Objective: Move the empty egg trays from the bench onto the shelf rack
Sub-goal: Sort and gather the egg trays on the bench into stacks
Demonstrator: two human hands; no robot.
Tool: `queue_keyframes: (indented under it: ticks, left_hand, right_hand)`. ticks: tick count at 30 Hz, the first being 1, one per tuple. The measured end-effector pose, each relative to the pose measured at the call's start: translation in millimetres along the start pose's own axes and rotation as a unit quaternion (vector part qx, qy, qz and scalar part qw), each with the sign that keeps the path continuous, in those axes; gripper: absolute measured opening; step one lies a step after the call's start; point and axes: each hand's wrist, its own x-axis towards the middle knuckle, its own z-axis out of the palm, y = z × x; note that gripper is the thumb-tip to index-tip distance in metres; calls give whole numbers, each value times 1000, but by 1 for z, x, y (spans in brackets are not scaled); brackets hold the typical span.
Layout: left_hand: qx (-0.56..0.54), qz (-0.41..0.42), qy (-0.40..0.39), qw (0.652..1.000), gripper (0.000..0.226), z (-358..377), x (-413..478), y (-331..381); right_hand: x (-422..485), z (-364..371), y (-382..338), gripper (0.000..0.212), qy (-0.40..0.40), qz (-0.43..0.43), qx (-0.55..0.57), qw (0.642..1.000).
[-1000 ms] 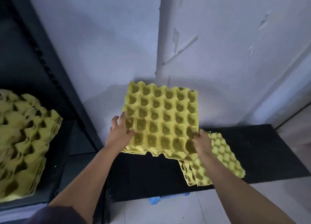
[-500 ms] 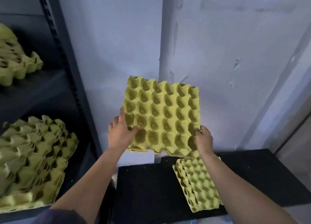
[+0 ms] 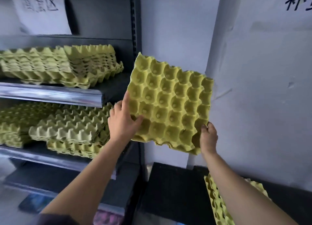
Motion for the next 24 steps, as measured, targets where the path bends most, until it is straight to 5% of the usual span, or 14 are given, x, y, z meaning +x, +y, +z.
queue_keyframes:
  ticks: [5, 9, 13, 21, 24]
  left_hand:
    - [19, -6, 55, 998, 92, -74, -7, -30]
    - [23, -21, 97, 995, 92, -128, -7, -63]
    - [15, -37, 131, 991, 89, -183, -9, -115]
    - [19, -81, 160, 984, 90, -294, 6, -243]
    - [13, -91, 144, 985, 91, -325, 14, -283]
  right_hand:
    - [-43, 35, -49, 22, -48, -32, 79, 995]
    - [-85, 63, -97, 43, -120, -54, 163, 978]
    - [-123, 112, -134, 25, -172, -80, 220, 957]
    - [-229, 220, -213, 58, -307, -104, 282, 903]
    - [-262, 251, -236, 58, -290, -115, 279, 908]
